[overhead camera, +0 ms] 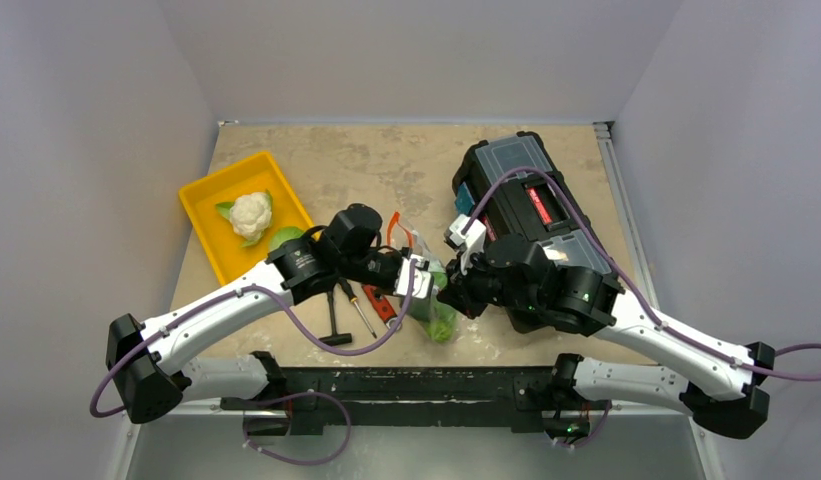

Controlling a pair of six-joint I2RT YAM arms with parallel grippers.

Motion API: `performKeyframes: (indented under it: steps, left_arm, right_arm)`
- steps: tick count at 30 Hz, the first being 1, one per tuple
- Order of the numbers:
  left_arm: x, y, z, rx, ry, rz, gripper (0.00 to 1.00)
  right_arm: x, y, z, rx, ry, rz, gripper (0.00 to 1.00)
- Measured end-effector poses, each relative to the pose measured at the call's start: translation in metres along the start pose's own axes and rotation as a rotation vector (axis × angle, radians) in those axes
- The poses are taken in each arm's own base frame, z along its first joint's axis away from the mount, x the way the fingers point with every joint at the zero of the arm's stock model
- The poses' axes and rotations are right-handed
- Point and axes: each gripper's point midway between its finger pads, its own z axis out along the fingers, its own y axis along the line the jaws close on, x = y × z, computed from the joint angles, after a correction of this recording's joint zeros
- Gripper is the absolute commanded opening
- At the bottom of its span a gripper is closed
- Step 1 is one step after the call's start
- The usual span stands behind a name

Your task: Place the food in the zip-top bag and seal the zipper

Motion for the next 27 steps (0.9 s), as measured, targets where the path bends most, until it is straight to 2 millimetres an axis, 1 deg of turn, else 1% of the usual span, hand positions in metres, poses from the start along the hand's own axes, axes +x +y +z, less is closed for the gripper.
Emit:
performKeyframes:
  steps: [1,2,5,7,8,11,13,15,17,19,22,24,26,27]
  left_arm:
    - [0.001,0.0,0.0,-0.001,0.003,-0.003,0.04]
    - [0.001,0.0,0.0,-0.002,0.005,-0.006,0.1]
    - [-0.001,0.001,0.0,-0.007,0.0,-0.019,0.39]
    - [-0.005,0.001,0.0,-0.007,-0.02,-0.034,0.63]
    - [-0.009,0.001,0.0,-0.006,-0.034,-0.041,0.65]
    - [-0.023,-0.002,-0.001,0.011,-0.093,-0.07,0.65]
    - [-0.031,-0.005,-0.001,0.027,-0.128,-0.081,0.59]
    - [-0.036,-0.007,-0.001,0.04,-0.148,-0.091,0.48]
    - [-0.038,-0.009,-0.001,0.06,-0.159,-0.105,0.34]
    - [-0.041,-0.009,0.001,0.077,-0.16,-0.114,0.27]
    - [-0.041,-0.006,0.003,0.085,-0.159,-0.125,0.22]
    - [-0.041,-0.005,0.003,0.087,-0.159,-0.129,0.23]
    - [-0.041,-0.005,0.002,0.089,-0.161,-0.131,0.34]
    - [-0.041,-0.005,0.002,0.089,-0.161,-0.13,0.36]
  right_arm:
    - [0.001,0.0,0.001,0.002,0.007,-0.001,0.0]
    - [0.001,0.0,0.001,0.003,0.008,-0.002,0.0]
    - [0.001,-0.001,0.002,0.004,0.012,-0.006,0.0]
    - [0.001,-0.001,0.003,0.005,0.014,-0.006,0.0]
    - [0.001,-0.001,0.003,0.005,0.014,-0.006,0.0]
    - [0.0,-0.001,0.005,0.002,0.006,-0.015,0.0]
    - [-0.001,-0.001,0.006,0.0,-0.002,-0.024,0.0]
    - [-0.002,-0.001,0.007,-0.001,-0.006,-0.032,0.0]
    - [-0.003,-0.001,0.007,-0.002,-0.009,-0.04,0.0]
    - [-0.002,-0.001,0.007,-0.003,-0.009,-0.05,0.0]
    - [-0.001,-0.001,0.005,-0.009,-0.01,-0.063,0.0]
    - [-0.001,-0.002,0.004,-0.006,-0.013,-0.07,0.0]
    - [-0.001,-0.002,0.004,-0.007,-0.016,-0.078,0.0]
    - [-0.001,-0.002,0.004,-0.008,-0.017,-0.081,0.0]
